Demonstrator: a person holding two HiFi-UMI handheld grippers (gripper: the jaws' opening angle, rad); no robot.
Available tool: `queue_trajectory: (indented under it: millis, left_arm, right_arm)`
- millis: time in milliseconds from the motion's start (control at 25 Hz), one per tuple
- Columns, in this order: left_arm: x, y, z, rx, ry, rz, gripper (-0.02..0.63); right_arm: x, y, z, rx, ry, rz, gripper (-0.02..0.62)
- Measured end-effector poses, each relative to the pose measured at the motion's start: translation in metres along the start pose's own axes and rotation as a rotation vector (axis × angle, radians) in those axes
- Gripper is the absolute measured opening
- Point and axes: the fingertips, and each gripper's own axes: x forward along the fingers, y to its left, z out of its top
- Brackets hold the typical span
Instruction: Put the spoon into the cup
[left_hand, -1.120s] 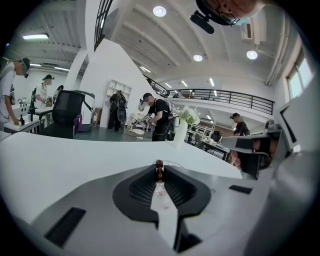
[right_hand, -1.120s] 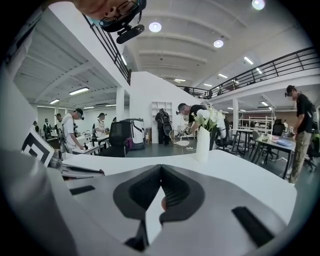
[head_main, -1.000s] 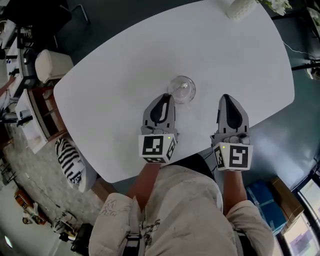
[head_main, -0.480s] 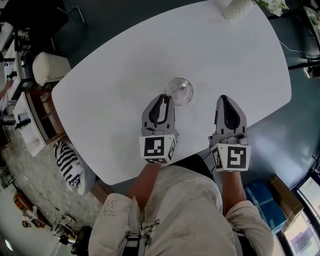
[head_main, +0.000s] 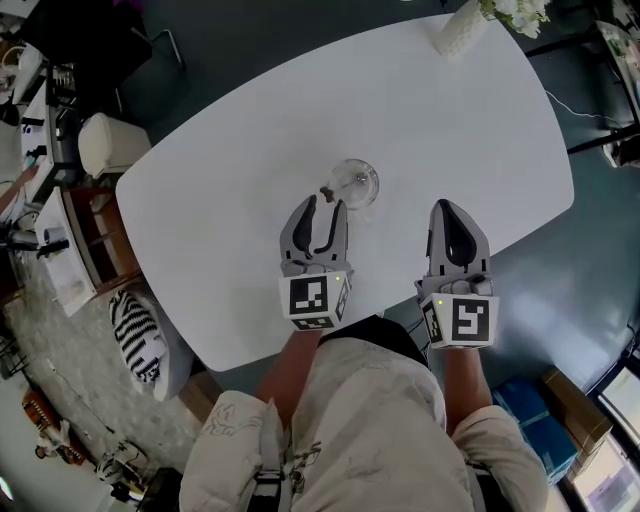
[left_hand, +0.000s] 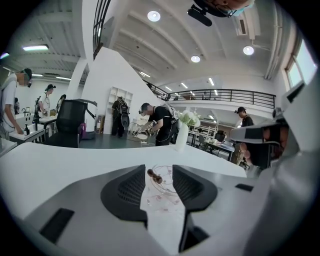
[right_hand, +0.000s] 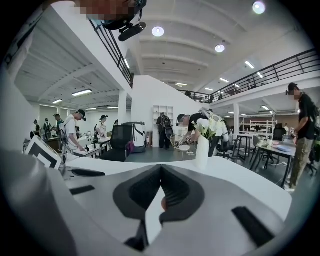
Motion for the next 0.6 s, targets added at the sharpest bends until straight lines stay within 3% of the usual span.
queue_trajectory:
  millis: [600]
  left_arm:
    - [-0.105, -0.018, 0.023, 0.093, -0.132, 0.115, 0.155]
  right_arm:
    - [-0.081, 0.013, 0.029, -0.032, -0.142, 0.040, -0.012]
